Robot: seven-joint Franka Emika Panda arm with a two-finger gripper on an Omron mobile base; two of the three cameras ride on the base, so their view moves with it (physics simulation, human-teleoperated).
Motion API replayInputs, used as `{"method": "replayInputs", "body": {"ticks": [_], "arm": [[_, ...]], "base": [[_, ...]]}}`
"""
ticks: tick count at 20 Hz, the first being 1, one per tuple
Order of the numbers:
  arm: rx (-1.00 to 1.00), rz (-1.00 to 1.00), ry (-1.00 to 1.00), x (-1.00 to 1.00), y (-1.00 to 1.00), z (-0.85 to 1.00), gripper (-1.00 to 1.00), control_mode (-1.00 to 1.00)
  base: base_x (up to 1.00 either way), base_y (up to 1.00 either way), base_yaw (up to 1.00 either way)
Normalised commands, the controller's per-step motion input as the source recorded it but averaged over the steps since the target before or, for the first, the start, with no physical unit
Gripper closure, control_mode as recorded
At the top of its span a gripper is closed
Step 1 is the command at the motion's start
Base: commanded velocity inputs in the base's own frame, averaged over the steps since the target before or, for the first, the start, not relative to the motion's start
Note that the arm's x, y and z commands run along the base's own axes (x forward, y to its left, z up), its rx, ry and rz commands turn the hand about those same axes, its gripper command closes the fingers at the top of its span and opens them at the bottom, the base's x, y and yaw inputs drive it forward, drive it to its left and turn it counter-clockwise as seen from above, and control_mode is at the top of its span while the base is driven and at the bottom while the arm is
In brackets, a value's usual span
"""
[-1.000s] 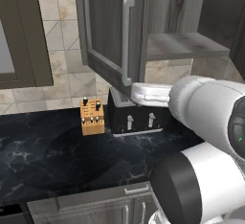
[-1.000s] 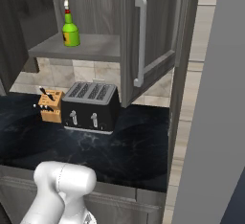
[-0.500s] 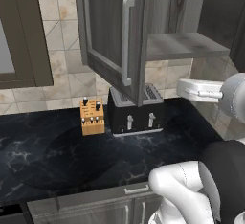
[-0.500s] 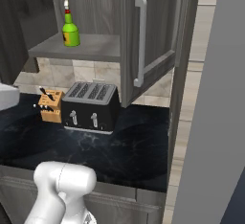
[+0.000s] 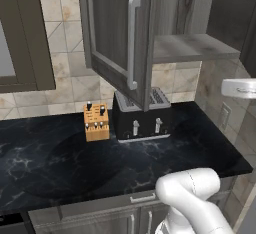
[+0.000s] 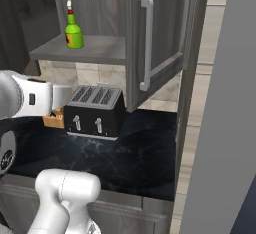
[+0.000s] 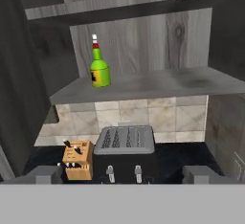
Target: Open the cabinet. Pick the spray and place it next to the sink. Then close the cabinet.
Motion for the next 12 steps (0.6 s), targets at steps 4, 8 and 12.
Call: {"method": "replayInputs", "body": {"ticks": [4,8,12], "arm": [[0.0,0.1,0.13,0.35,-0.02,0.03,-1.0,-1.0],[0.0,0.0,0.03,0.25,0.01,0.0,-1.0,-1.0],[0.0,0.0,0.0,0.31,0.21,0.0,-1.0,-1.0]], "base": [[0.0,0.0,0.0],[0.0,0.0,0.0],[0.0,0.0,0.0]]}}
